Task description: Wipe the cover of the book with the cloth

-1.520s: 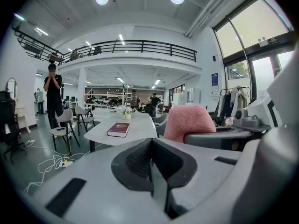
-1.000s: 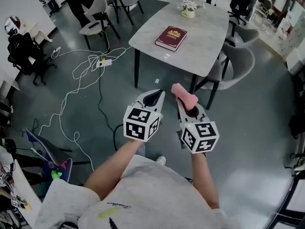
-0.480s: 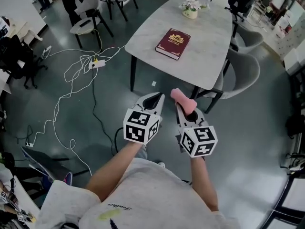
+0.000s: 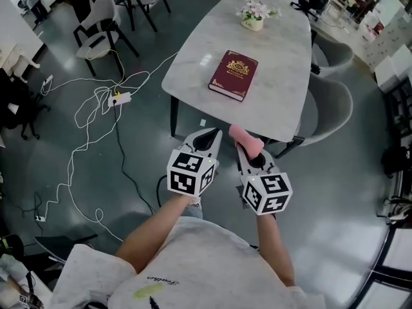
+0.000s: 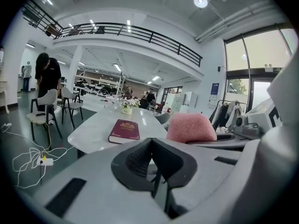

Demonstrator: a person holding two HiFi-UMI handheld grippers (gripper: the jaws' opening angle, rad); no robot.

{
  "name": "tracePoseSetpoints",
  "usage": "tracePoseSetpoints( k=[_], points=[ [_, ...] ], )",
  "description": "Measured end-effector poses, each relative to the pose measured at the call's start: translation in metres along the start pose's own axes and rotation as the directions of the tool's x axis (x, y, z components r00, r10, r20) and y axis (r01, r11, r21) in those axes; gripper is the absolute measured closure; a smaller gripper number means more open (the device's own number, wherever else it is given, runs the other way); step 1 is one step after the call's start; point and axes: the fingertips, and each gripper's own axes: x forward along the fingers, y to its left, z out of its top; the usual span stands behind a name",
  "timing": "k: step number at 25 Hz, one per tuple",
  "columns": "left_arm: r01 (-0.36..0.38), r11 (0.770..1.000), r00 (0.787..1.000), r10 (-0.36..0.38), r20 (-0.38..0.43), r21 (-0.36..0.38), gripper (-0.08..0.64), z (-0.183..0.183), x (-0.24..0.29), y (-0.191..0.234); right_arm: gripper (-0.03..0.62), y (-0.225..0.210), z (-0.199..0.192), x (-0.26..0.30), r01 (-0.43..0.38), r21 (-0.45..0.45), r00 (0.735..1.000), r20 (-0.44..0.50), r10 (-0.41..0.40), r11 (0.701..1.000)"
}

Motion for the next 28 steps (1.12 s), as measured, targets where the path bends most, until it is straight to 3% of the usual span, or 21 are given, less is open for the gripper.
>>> tracePoseSetpoints(
  k=[14, 28],
  points=[
    [0.093, 0.996, 0.996, -0.093, -0.014, 0.000, 0.552, 0.037, 0.052, 0.075, 0.572, -0.017, 0.046, 0.091, 0.074, -0.008, 0.997, 0.006, -0.074, 0.997],
    [0.105, 0.994, 0.994, -0.104, -0.029, 0.006, 0.552, 0.053, 0.096, 0.100, 0.572, -0.065, 0.060, 0.130, 0.095, 0.003, 0.995, 0.001, -0.095, 0.995]
  ],
)
